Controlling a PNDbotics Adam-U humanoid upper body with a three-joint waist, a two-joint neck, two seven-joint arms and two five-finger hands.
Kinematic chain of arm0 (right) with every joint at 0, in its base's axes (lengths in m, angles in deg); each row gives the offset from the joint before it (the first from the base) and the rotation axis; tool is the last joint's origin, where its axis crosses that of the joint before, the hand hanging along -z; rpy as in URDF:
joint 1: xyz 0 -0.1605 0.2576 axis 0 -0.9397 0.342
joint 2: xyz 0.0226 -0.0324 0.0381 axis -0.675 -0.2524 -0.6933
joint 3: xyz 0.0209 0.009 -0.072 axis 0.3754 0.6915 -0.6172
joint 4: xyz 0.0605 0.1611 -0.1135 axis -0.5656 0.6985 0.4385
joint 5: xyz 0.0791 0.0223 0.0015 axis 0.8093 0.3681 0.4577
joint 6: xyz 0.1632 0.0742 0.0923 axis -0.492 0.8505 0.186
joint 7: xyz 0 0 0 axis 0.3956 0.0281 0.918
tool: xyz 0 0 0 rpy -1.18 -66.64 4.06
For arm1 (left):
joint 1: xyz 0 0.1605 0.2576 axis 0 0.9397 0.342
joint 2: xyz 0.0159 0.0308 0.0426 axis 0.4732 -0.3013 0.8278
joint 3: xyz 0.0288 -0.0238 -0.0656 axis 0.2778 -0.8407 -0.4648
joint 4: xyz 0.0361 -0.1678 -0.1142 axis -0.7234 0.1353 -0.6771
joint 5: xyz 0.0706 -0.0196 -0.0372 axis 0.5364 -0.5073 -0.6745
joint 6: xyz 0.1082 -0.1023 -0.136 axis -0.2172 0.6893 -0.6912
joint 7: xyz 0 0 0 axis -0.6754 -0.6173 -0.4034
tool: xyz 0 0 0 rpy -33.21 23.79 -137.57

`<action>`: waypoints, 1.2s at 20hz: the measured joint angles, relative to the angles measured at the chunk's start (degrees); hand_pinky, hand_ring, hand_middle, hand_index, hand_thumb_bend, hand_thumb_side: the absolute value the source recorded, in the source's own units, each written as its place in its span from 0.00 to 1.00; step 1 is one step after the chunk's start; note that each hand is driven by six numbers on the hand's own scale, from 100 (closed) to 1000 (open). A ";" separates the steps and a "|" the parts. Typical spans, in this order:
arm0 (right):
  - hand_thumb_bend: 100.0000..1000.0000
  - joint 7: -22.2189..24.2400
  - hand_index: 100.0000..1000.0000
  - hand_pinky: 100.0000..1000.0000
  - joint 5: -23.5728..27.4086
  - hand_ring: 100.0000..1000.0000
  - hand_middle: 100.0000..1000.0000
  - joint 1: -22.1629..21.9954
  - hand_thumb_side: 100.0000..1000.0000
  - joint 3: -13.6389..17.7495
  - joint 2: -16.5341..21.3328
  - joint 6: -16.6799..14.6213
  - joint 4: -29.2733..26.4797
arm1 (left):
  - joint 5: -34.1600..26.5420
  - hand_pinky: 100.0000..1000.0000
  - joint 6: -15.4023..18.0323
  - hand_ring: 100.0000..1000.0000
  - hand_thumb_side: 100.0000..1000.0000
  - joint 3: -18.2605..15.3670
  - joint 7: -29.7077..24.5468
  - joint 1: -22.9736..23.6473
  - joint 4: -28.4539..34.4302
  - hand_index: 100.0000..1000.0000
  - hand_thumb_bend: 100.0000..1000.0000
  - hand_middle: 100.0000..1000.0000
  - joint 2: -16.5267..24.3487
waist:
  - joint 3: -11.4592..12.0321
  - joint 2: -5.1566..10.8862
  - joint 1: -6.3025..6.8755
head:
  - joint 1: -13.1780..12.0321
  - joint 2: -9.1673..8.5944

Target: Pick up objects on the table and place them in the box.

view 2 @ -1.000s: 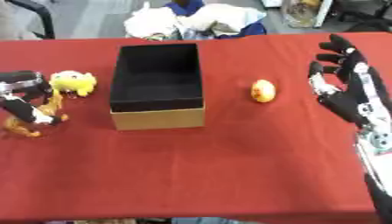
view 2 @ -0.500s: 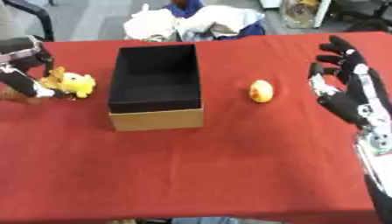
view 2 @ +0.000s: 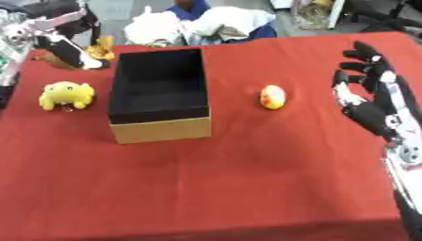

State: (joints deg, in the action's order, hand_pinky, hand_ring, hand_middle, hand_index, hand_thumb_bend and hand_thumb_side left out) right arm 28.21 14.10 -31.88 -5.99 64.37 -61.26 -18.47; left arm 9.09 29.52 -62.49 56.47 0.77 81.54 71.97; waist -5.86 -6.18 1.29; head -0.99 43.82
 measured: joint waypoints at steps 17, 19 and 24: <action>0.01 1.15 0.97 0.71 0.32 0.80 0.82 0.57 0.35 -0.74 -0.48 -0.25 0.03 | 11.37 0.43 5.23 0.32 0.24 1.20 4.80 1.44 -9.69 0.39 0.52 0.24 -9.77 | -1.38 -0.76 0.33 | -0.87 -0.10; 0.00 1.14 0.97 0.71 0.32 0.80 0.82 0.56 0.35 -0.74 -0.49 -0.26 0.03 | 11.04 0.50 5.81 0.43 0.28 1.45 4.63 1.57 -9.76 0.50 0.59 0.36 -9.75 | -1.14 -0.76 0.31 | -0.83 -0.10; 0.00 1.14 0.97 0.71 0.42 0.80 0.82 0.51 0.36 -0.73 -0.50 -0.26 0.08 | 9.06 0.62 6.75 0.59 0.39 1.87 4.06 1.58 -8.19 0.70 0.77 0.56 -8.45 | -0.69 -0.74 0.25 | -0.63 -0.10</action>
State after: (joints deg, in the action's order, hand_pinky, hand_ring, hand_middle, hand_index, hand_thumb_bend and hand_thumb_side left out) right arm 29.36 14.52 -31.37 -6.72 63.87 -61.52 -18.39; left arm 18.15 36.26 -60.62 60.54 2.34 73.35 63.52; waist -6.55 -6.92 1.54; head -1.62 43.72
